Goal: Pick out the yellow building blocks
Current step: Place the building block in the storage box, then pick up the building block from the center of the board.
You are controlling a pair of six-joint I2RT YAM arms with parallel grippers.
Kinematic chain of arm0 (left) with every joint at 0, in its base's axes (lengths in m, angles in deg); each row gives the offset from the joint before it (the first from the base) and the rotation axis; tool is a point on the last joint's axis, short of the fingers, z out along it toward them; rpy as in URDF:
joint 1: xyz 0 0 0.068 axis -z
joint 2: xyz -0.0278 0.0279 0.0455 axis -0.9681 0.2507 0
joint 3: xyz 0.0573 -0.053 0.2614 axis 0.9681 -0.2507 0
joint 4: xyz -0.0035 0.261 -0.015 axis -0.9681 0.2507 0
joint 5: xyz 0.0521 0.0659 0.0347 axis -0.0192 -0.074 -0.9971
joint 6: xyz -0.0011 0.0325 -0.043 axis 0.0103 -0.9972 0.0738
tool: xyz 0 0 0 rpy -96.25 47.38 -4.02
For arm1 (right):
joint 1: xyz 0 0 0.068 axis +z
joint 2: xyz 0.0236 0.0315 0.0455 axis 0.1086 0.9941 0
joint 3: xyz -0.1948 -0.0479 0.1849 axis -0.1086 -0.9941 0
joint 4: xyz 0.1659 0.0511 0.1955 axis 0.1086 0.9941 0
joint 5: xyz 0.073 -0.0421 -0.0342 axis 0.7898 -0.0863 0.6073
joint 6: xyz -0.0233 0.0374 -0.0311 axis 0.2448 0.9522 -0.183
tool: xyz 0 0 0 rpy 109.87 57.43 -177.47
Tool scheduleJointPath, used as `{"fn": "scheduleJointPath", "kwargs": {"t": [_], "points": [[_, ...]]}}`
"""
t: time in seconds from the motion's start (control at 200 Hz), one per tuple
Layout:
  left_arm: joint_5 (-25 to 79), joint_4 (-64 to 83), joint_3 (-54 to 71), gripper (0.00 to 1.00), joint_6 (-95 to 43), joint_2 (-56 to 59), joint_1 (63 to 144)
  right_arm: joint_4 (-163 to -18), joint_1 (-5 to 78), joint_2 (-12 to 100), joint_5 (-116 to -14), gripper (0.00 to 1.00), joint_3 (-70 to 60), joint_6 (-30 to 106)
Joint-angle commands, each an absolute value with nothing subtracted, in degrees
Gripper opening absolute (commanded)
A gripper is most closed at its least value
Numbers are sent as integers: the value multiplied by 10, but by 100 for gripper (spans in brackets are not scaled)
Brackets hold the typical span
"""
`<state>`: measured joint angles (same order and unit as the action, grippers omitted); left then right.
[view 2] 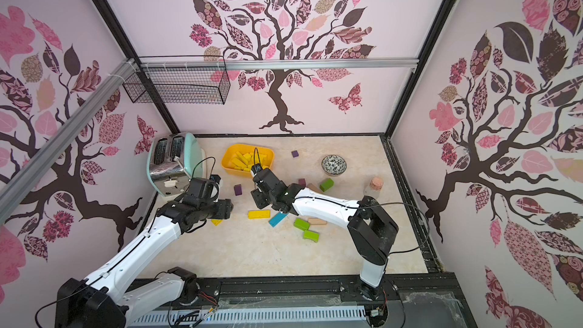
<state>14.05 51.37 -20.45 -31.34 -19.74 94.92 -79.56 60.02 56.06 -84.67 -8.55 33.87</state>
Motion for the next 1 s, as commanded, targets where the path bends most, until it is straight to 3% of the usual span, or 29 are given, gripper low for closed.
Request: {"fn": "scheduleJointPath", "kwargs": {"t": [0.0, 0.18, 0.375, 0.665, 0.995], "points": [[181, 502, -194, 71, -305, -176, 939, -762, 601, 561, -817, 54, -95, 340], [176, 519, -181, 68, -312, -143, 931, -767, 600, 573, -732, 55, -104, 257], [171, 519, -185, 68, -316, -130, 930, -731, 590, 623, -613, 54, -78, 58], [153, 515, -192, 72, -318, -132, 930, -697, 582, 704, -630, 56, -9, -54], [132, 515, -193, 73, -319, -138, 930, -661, 582, 749, -659, 57, 27, -80]]}}
